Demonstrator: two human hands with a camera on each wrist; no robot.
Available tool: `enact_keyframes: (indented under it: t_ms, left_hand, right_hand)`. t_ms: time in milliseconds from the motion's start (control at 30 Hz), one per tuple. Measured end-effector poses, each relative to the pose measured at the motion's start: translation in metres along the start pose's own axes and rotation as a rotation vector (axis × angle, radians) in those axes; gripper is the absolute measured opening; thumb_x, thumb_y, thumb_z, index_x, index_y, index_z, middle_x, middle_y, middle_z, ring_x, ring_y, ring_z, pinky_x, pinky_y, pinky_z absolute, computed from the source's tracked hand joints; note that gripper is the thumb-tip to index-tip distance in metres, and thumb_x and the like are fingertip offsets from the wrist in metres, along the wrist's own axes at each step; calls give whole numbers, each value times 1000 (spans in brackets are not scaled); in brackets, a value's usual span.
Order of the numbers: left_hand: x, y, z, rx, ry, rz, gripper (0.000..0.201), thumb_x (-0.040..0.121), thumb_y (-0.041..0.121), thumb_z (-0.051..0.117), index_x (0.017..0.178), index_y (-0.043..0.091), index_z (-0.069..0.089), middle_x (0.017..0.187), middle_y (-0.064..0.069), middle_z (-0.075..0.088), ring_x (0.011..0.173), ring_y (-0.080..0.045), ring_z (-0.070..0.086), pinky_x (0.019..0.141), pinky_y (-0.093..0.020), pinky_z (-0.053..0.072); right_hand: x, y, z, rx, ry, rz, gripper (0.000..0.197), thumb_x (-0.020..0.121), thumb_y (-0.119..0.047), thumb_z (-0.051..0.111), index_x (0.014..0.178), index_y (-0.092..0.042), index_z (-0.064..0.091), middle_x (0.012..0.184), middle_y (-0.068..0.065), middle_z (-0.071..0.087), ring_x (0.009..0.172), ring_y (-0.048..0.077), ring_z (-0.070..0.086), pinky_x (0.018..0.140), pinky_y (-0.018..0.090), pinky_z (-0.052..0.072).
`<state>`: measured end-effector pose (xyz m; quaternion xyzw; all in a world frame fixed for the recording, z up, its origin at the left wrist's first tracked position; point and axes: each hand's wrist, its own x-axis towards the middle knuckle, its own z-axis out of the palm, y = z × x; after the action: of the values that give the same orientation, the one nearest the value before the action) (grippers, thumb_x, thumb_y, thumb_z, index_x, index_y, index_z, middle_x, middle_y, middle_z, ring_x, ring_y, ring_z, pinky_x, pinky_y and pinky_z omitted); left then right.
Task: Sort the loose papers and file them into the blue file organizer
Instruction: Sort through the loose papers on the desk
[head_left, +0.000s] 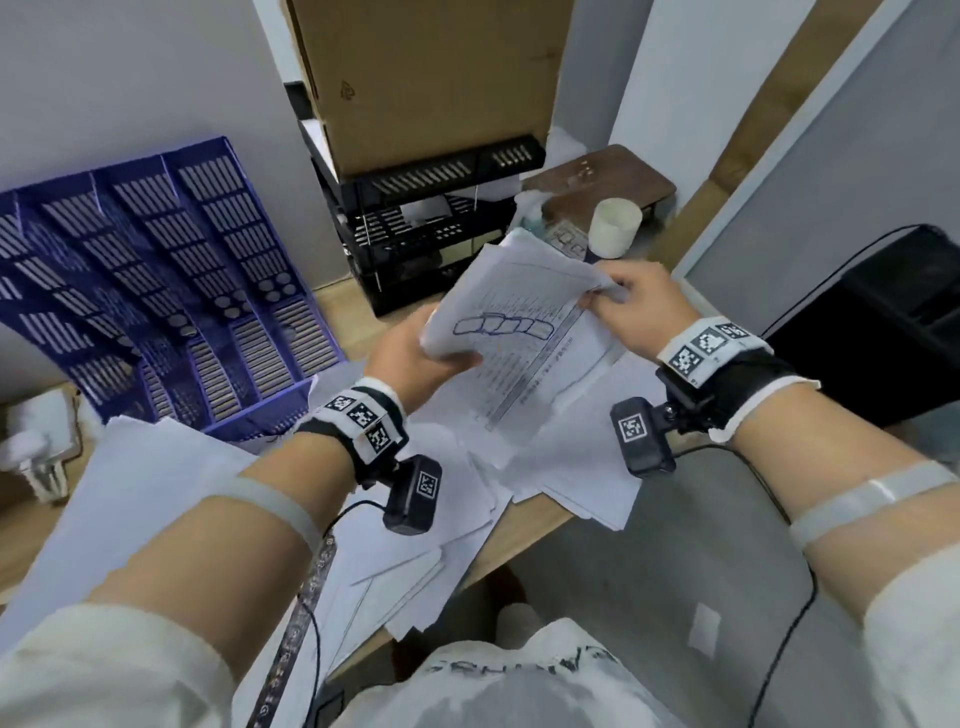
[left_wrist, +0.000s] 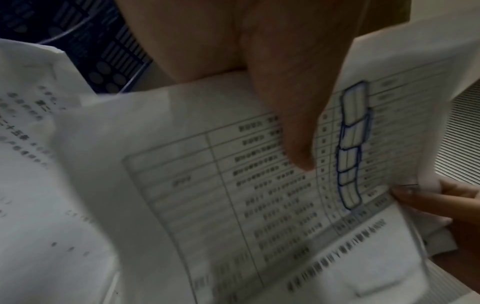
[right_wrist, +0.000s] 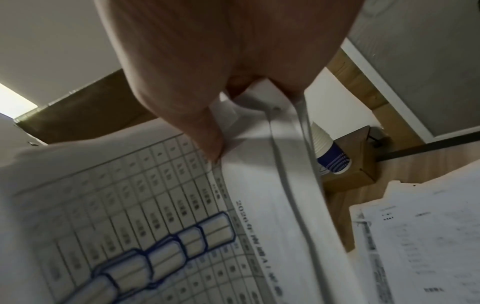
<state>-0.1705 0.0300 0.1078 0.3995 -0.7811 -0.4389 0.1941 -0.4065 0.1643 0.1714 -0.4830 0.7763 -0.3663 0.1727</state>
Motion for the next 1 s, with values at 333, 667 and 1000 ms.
enact_keyframes:
  t_ms: [333, 667, 1000]
  left_hand:
    - [0, -15, 38, -425, -161, -438, 42, 71, 34, 86, 104, 12, 72, 102, -12, 76, 95, -34, 72, 88, -58, 54]
    - [-3, -9, 119, -262, -243, -400, 37, 78, 38, 79, 104, 14, 70, 95, -3, 75, 86, -21, 72, 77, -36, 60]
    - [34, -48, 174, 268, -248, -468, 61, 85, 20, 67, 140, 15, 42, 130, -13, 57, 111, -32, 60, 91, -38, 52]
  right_hand:
    - [-41, 96, 40, 485, -254, 685, 47, 75, -52, 73, 109, -20, 66, 111, 3, 71, 102, 22, 67, 81, 33, 57]
    - [-97, 151, 56, 488, -225, 811, 47, 71, -45, 77, 111, -21, 70, 112, -1, 70, 106, 21, 64, 101, 41, 47]
    - [-127, 208, 18, 215, -40, 1192, 16, 89, -21, 60, 101, -12, 65, 85, 7, 65, 72, 24, 60, 83, 35, 54]
